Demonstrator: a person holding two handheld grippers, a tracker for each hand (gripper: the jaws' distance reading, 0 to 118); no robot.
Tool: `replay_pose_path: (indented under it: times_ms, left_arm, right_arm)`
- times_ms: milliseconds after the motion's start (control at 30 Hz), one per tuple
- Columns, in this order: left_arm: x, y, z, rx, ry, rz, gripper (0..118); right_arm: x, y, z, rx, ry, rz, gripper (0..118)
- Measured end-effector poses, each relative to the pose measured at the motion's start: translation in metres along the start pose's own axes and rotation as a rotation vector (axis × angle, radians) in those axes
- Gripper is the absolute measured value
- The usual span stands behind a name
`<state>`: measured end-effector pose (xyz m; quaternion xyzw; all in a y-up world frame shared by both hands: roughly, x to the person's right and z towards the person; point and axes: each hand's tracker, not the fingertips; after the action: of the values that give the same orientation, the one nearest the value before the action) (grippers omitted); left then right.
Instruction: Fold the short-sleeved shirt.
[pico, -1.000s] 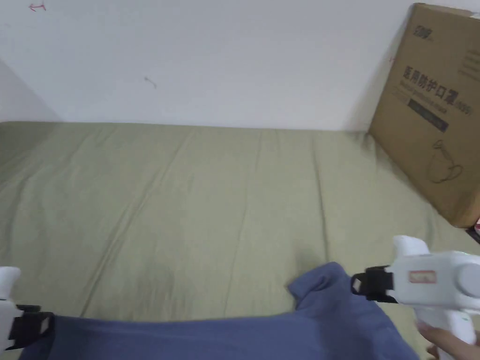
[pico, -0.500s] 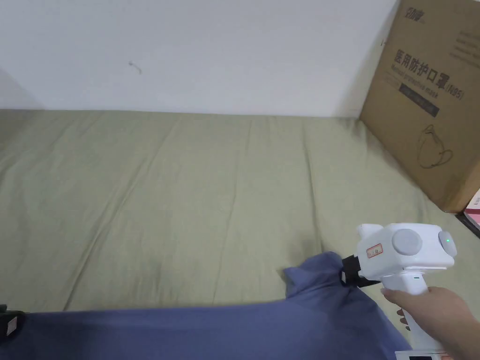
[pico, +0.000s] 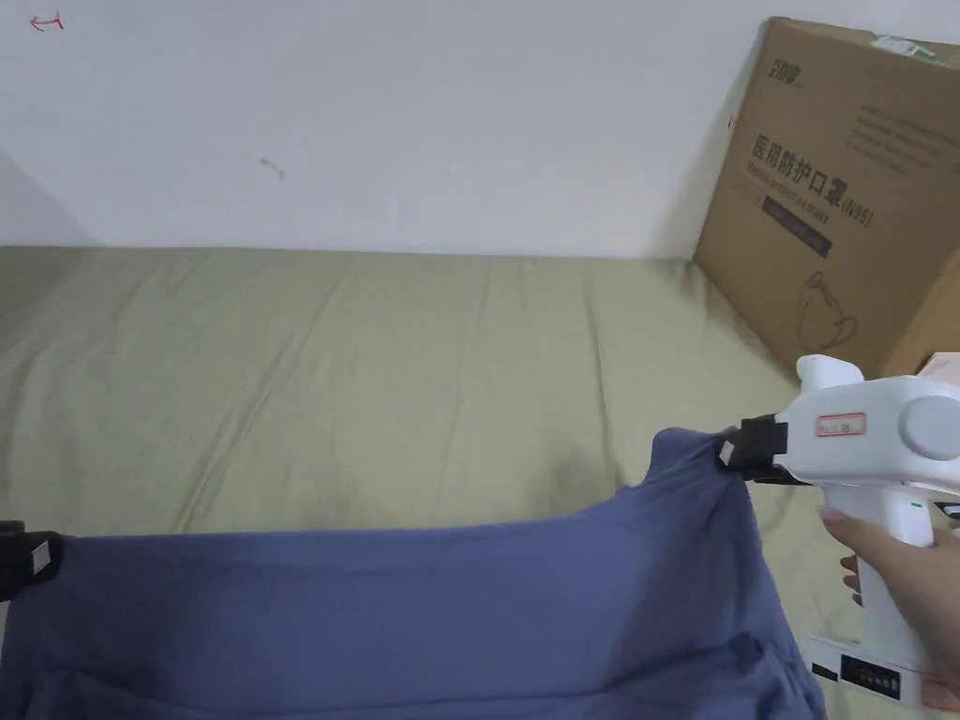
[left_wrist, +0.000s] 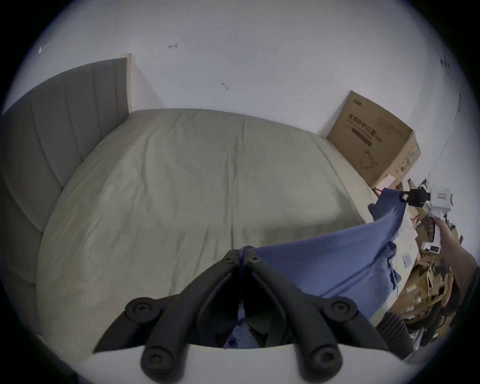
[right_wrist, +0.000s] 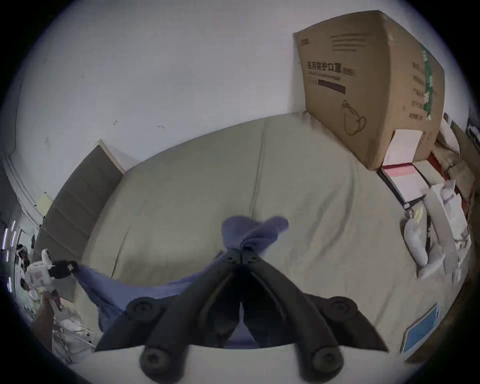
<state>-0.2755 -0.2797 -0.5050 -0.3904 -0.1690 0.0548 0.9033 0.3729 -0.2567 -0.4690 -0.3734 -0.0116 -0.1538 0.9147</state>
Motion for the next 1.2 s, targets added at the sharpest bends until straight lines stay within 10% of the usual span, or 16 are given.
replay_pose_path:
  times_ms: [467,533,600,633,1033,1133,1200]
  left_arm:
    - [-0.003,-0.139,0.051,-0.226,-0.041,-0.019,2]
    - [-0.002,-0.153,0.053,-0.249,-0.049,-0.014,13]
    - [0.002,-0.159,0.06,-0.24,-0.018,-0.001,67]
    - [0.002,-0.157,0.064,-0.231,-0.019,0.004,85]
    - [0.115,-0.078,0.129,0.221,0.08,-0.064,95]
    - [0.142,-0.081,0.125,0.256,0.144,-0.101,85]
    - [0.148,-0.086,0.121,0.278,0.104,-0.081,27]
  right_arm:
    - [0.051,-0.215,0.088,-0.235,-0.053,-0.119,1]
    - [0.066,-0.219,0.081,-0.226,-0.05,-0.148,31]
    - [0.06,-0.216,0.083,-0.216,-0.094,-0.128,93]
    - [0.058,-0.211,0.085,-0.218,-0.101,-0.105,99]
    - [-0.058,-0.136,0.142,0.149,0.096,0.048,96]
    - [-0.086,-0.137,0.147,0.234,0.062,0.118,18]
    - [-0.095,-0.142,0.149,0.248,0.079,0.086,2]
